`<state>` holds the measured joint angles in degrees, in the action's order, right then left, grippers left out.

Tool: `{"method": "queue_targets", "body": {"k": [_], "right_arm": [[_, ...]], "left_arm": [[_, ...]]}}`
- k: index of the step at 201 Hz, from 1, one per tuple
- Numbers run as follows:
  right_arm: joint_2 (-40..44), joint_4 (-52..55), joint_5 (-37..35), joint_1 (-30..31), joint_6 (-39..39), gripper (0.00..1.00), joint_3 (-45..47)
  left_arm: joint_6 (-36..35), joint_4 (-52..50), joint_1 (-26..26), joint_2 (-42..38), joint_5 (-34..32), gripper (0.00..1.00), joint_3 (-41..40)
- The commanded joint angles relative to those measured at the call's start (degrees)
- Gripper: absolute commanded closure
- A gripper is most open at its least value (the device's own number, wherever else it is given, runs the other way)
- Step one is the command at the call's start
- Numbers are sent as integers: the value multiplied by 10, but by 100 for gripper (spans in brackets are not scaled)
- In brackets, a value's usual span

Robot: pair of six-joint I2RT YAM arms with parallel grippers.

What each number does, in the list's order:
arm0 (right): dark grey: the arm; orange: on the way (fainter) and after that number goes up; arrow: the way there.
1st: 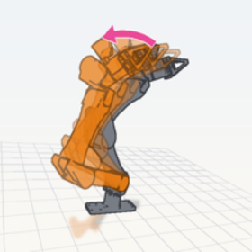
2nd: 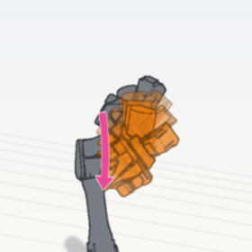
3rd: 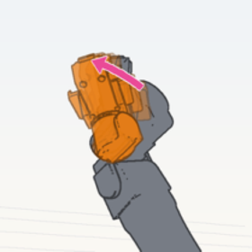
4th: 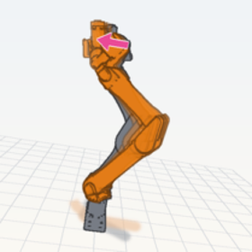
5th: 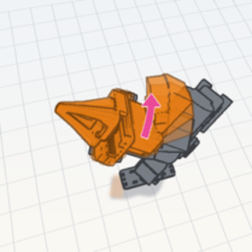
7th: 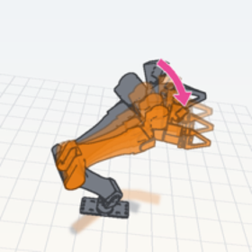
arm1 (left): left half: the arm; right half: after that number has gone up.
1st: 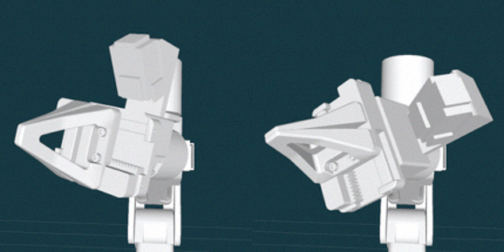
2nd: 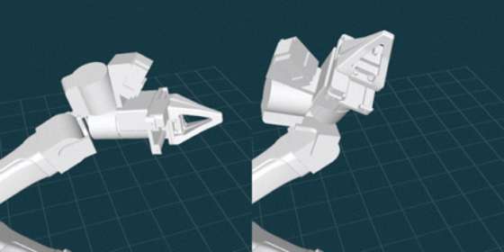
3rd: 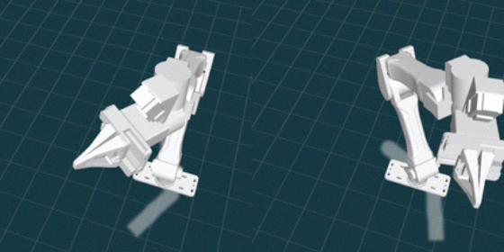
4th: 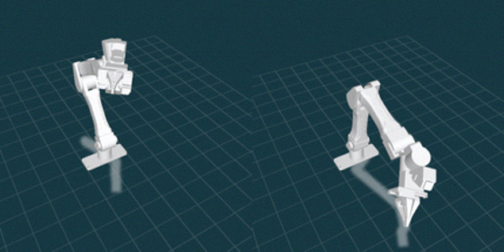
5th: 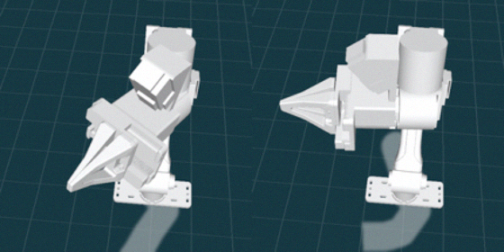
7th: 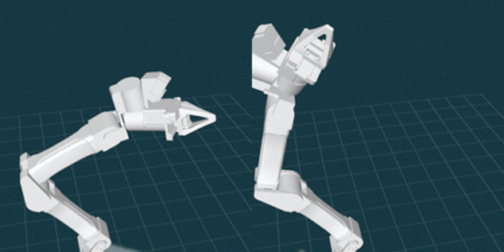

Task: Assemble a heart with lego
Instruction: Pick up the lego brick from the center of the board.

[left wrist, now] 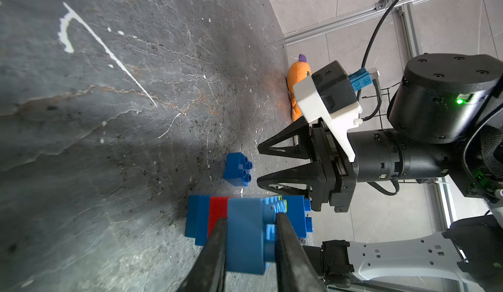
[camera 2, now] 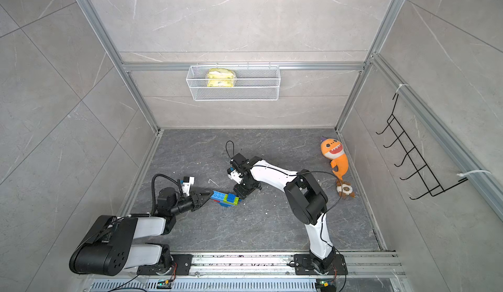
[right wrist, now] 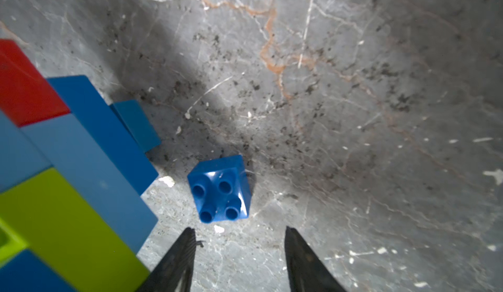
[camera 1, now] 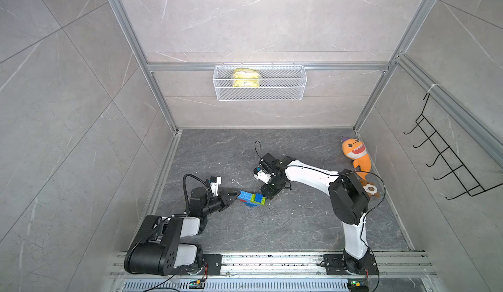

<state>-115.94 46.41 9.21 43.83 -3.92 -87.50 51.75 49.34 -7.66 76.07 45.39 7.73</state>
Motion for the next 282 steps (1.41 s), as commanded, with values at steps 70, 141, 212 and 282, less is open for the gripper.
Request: {"method": "queue_targets", "body": {"k": [70,141,212,282], "right_arm": [[-42,0,5,23,-12,45,-24],[-60,6,-2,25,-5,49,-50],[-71,15,-15,25,-6,61,-57],[-36,21,-33,13,3,68,-49]], "left_arm": [[-60,-151,11,-72,-77,92,-30],[-60,-141,11,-62,-73,92,-29],[-60,-142,11,-62,-72,92,-29],[-62,-143,11,-63,-71,92,-28]]}}
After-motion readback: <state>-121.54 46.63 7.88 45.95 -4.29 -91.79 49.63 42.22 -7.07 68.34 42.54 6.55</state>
